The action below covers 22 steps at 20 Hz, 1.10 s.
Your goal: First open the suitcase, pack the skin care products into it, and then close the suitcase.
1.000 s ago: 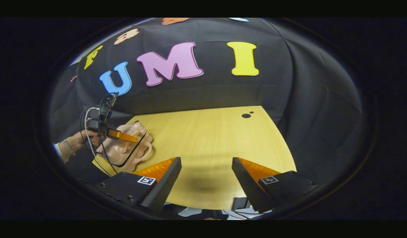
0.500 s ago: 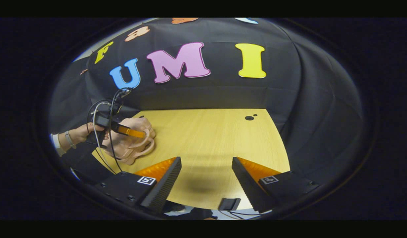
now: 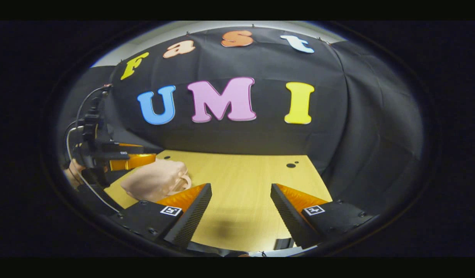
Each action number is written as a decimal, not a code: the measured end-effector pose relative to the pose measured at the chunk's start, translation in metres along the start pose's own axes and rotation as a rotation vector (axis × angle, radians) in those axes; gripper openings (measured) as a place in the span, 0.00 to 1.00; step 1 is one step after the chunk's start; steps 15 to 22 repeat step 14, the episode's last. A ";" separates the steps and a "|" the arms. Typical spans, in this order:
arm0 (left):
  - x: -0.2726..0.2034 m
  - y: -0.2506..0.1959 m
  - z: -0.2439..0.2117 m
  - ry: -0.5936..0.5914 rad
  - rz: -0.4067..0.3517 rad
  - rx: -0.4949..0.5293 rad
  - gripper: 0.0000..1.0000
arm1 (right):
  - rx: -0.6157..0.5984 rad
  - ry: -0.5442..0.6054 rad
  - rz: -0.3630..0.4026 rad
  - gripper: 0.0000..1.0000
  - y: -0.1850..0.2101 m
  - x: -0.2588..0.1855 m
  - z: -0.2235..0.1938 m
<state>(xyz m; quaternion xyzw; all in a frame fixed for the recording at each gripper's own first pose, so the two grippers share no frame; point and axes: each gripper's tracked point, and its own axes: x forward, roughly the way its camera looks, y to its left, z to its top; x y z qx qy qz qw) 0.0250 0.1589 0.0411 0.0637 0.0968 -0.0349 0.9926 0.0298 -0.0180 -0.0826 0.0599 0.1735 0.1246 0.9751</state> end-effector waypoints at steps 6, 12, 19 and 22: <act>-0.060 0.012 0.047 -0.199 0.042 -0.124 0.94 | 0.018 -0.198 -0.022 0.98 0.037 -0.028 0.066; -0.099 0.051 0.060 -0.318 0.168 -0.127 0.95 | -0.059 -0.391 -0.075 0.90 0.051 -0.049 0.116; -0.105 0.056 0.064 -0.339 0.186 -0.125 0.95 | -0.062 -0.419 -0.067 0.97 0.057 -0.047 0.126; -0.105 0.056 0.064 -0.339 0.186 -0.125 0.95 | -0.062 -0.419 -0.067 0.97 0.057 -0.047 0.126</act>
